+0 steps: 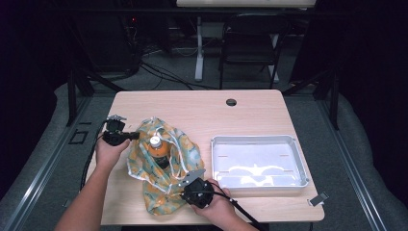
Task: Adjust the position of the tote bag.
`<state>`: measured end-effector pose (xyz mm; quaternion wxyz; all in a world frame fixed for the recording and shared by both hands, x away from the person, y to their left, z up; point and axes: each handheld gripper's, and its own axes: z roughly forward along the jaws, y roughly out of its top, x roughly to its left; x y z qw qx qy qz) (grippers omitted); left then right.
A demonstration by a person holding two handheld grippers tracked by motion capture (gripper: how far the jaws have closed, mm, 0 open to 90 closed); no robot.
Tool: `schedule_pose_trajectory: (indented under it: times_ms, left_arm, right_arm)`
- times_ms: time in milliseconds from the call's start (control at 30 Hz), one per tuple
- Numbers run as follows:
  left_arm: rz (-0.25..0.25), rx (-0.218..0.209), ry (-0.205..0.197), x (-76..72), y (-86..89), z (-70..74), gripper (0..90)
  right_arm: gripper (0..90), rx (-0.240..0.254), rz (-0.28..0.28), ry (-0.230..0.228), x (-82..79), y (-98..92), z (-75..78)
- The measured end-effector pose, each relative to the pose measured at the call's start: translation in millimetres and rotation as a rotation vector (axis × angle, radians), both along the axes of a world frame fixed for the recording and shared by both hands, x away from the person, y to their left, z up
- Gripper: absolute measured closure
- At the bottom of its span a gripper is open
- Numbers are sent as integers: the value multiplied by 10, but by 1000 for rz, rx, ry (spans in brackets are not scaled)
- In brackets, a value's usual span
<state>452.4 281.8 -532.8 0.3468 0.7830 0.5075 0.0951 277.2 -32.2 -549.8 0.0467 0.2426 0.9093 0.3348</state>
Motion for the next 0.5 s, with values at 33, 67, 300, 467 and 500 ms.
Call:
schedule_pose_trajectory:
  times_ms: [33,67,300,467,500]
  left_arm:
    - [1,3,9,3,-11,-24,900]
    - [-4,9,8,-6,-32,-42,900]
    - [-24,-26,-52,-134,-11,175,688]
    - [-62,-80,-91,-363,60,427,598]
    - [-75,-77,-102,-414,73,468,579]
  right_arm:
    - [900,1,1,9,0,10,-28]
    - [900,-3,-1,18,-1,17,-54]
    - [900,0,-17,25,14,25,-110]
    - [900,19,-34,31,22,3,-106]
    - [900,20,-32,35,28,-8,-91]
